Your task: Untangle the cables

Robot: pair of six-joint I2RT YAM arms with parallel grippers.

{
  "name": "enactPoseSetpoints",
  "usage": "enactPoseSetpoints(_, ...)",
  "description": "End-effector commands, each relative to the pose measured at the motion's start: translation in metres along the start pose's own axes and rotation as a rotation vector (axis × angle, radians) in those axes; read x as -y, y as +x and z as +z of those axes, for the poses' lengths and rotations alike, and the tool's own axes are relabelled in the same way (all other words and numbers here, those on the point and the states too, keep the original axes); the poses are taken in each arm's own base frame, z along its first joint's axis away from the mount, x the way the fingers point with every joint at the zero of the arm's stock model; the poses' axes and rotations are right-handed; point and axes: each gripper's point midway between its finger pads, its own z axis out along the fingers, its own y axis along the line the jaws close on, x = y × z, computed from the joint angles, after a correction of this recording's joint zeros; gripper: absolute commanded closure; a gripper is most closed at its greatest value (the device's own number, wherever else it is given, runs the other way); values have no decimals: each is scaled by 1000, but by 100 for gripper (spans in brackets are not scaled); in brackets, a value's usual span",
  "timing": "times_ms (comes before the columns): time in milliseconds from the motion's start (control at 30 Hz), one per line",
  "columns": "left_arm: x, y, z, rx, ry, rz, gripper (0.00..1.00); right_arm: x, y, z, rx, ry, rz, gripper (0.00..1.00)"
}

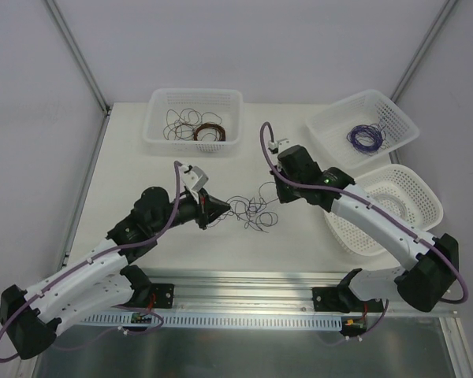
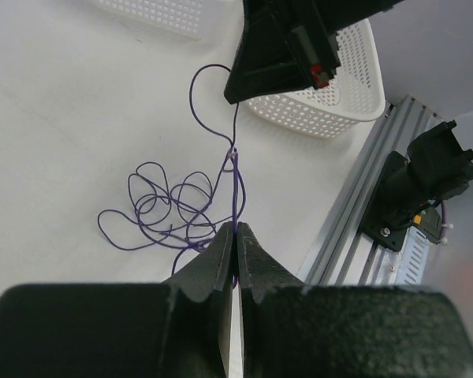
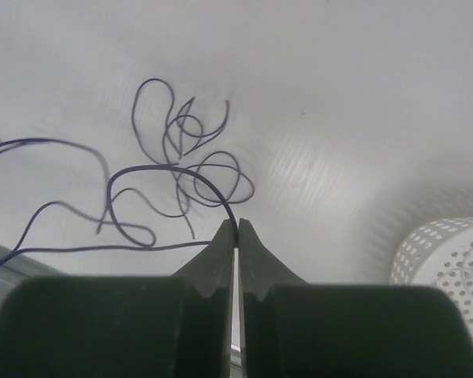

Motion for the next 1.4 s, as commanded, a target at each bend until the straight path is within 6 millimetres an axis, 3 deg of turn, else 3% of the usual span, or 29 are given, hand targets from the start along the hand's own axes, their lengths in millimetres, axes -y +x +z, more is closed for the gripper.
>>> enactPoseSetpoints(0, 16, -12, -18, 30, 37, -21, 100, 32, -4, -4, 30, 100, 69, 99)
enactPoseSetpoints(133, 8, -11, -44, 66, -47, -25, 100, 59, 0, -8, 29, 172, 115, 99)
enactPoseSetpoints(267, -13, -3, -69, 60, -192, -29, 100, 90, 5, -15, 32, 229, 177, 99)
enactPoseSetpoints(400, -47, -3, -91, 65, -409, -15, 100, 92, -2, -28, 83, 179, 200, 99)
enactPoseSetpoints(533, -70, 9, -91, -29, -533, 8, 100, 89, -20, -47, 139, 158, 184, 99)
enactPoseSetpoints(700, -110, 35, -103, -183, -782, -39, 100, 106, -55, -95, 268, 194, 194, 99)
enactPoseSetpoints(900, -148, 80, -124, -314, -947, -270, 100, 109, -93, -173, 493, 165, 176, 99)
enactPoseSetpoints(967, -149, 80, -125, -290, -945, -312, 100, 108, -101, -196, 556, 152, 150, 99)
enactPoseSetpoints(1033, -146, 75, -121, -273, -918, -316, 100, 103, -106, -203, 571, 123, 136, 99)
enactPoseSetpoints(1167, -138, 57, -105, -232, -823, -302, 100, 90, -113, -201, 581, 48, 108, 99)
enactPoseSetpoints(1367, -122, 35, -79, -244, -656, -251, 100, 92, -126, -200, 605, 51, 93, 99)
